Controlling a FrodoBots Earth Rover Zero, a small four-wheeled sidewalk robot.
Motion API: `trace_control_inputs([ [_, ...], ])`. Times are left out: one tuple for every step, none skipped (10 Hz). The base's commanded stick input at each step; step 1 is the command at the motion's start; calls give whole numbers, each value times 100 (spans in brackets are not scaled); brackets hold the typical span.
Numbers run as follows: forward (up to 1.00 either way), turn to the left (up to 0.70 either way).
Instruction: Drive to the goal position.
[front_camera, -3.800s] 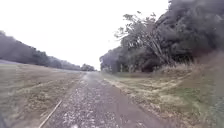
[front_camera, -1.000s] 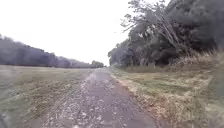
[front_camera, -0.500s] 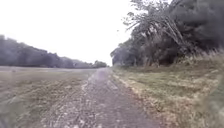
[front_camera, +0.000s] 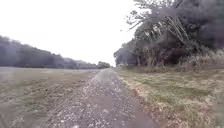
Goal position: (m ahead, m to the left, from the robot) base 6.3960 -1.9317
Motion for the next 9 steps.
trace_control_inputs([
  [45,27],
  [45,27],
  [45,27],
  [45,27],
  [45,27],
  [45,27],
  [45,27],
  [45,27],
  [45,27],
])
